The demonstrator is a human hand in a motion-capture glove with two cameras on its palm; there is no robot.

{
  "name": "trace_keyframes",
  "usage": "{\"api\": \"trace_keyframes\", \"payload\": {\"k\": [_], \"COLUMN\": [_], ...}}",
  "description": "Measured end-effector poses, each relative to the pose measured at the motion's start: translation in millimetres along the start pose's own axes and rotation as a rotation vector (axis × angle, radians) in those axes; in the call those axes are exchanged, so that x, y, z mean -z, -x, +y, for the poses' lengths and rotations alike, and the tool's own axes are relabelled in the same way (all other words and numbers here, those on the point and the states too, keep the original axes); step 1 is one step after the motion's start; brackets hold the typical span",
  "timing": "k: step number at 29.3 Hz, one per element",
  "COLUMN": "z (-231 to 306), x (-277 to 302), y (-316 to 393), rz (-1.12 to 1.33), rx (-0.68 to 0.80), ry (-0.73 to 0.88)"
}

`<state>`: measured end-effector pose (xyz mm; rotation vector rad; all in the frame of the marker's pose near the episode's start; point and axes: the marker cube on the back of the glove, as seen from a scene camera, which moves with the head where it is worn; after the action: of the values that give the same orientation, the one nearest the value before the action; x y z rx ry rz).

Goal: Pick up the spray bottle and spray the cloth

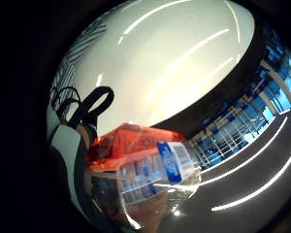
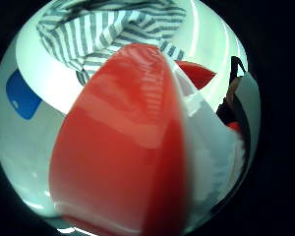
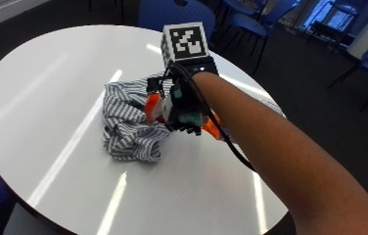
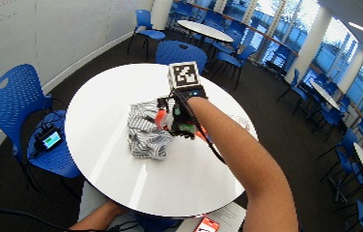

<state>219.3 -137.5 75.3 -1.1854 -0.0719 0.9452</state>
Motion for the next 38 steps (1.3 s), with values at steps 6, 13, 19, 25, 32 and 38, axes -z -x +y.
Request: {"api": "trace_keyframes", "payload": {"k": [6,13,19,25,32,38], "z": [-0.4,1.5,1.7,15.0,36.1,82.3], "x": [-4.2,-0.3,-1.9,13.7,36.1,60.4], "y": [2.2,1.3,4.0,9.5,21.0,39.6], "rz": [0.024,0.019,-0.007,-0.102,-0.264,-0.563], "rx": [0.001,0.005,0.047,0.143,0.290,0.587], "ry": [0.020,0.010,-0.009,-0.136,-0.327,-0.640]}}
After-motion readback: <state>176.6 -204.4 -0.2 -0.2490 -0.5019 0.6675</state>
